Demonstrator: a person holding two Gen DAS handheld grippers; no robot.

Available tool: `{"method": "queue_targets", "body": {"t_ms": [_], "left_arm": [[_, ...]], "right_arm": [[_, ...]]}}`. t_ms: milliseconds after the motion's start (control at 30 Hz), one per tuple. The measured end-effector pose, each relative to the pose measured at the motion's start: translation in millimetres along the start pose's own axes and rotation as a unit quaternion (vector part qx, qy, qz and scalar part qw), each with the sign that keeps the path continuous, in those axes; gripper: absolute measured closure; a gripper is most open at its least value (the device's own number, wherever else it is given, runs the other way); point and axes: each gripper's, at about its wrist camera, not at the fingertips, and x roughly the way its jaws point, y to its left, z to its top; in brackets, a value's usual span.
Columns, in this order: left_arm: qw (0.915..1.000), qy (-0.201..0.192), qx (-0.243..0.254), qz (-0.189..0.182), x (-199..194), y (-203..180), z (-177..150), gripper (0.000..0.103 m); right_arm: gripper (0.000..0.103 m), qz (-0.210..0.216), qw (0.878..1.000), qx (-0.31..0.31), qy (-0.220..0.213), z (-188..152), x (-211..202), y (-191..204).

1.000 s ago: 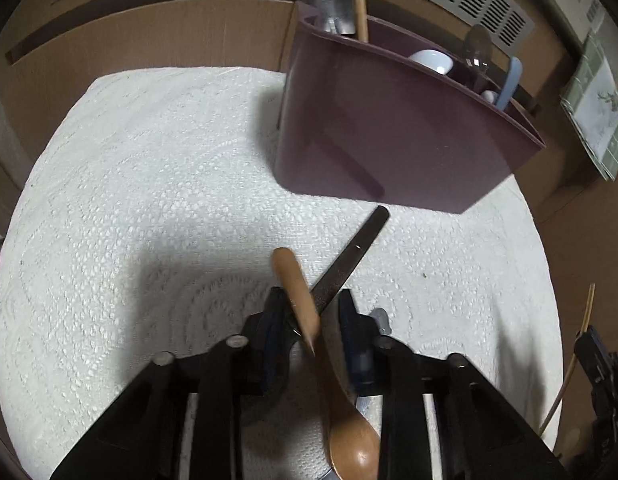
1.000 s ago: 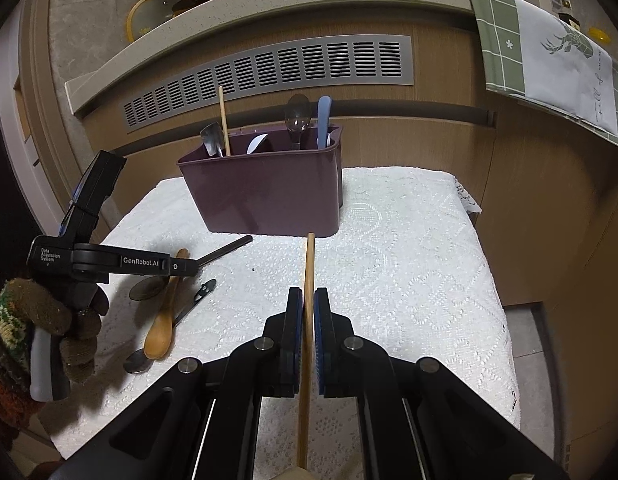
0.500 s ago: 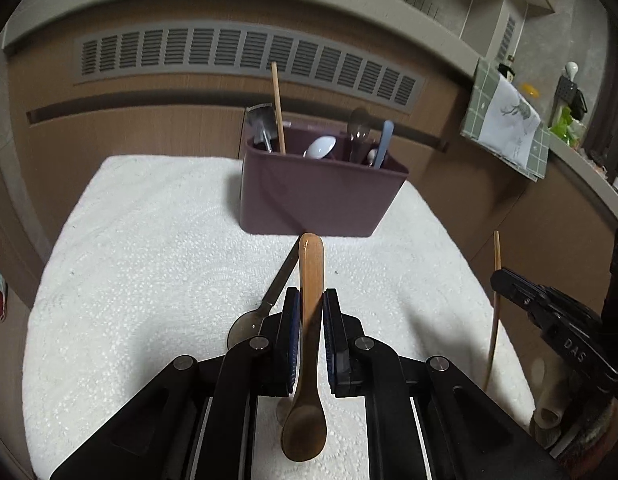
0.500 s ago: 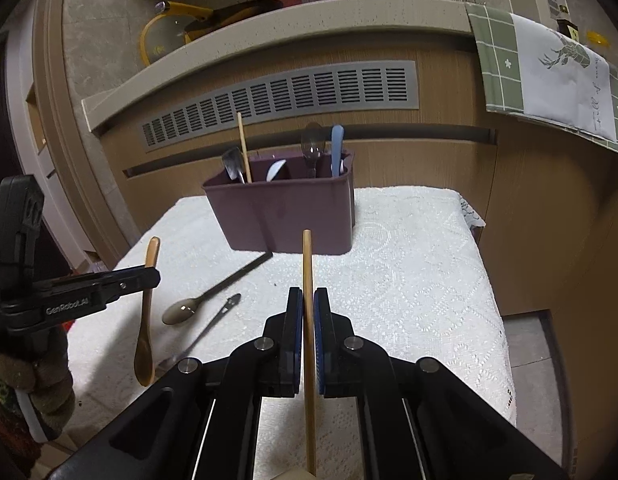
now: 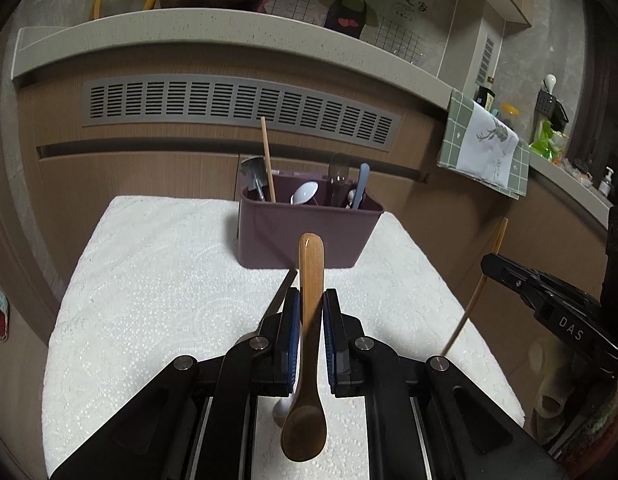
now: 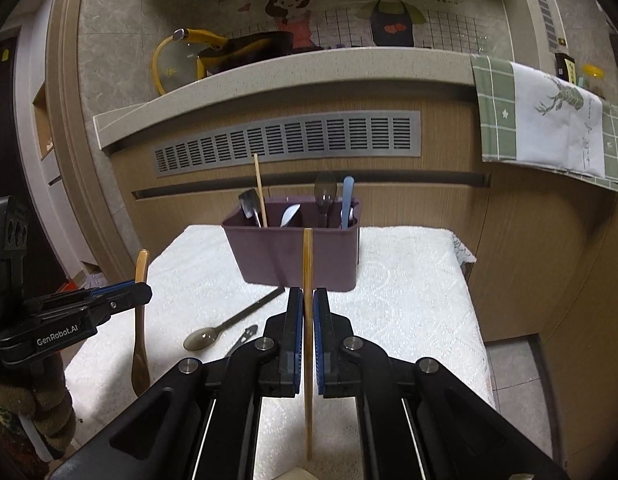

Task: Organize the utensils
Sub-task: 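Carry the wooden spoon and chopstick up over the purple caddy, then open both grippers to drop the wooden spoon and chopstick into the caddy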

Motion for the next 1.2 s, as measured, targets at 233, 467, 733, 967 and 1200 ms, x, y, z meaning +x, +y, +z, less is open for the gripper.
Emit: {"method": "queue_targets", "body": {"t_ms": [233,467,733,967,1200], "left_arm": [[0.9920,-0.115,0.031,-0.041,-27.8,-9.4,96.6,0.091],[0.9786,-0.196,0.021,-0.058,14.8,4.1,163.3,0.091],[0.9824,-0.178,0.005,-0.056,102.3,20.2,174.6,0.091],[0.9898,-0.128,-0.024,-0.059,153.7,33.7,156.9,0.091],[0.9948,-0.066,-0.022,-0.075,180.3,37.6,132.1,0.068]], "right_arm": [[0.098,-0.004,0.997,-0.019,-0.071,69.9,-13.8,8.5],[0.098,-0.020,0.986,-0.056,-0.157,165.9,-4.5,19.4],[0.098,-0.033,0.991,-0.059,-0.111,173.3,74.8,9.3],[0.098,-0.031,0.996,-0.047,-0.066,156.0,126.6,-7.6],[0.089,0.023,0.999,-0.019,0.021,130.6,169.3,-23.2]]}}
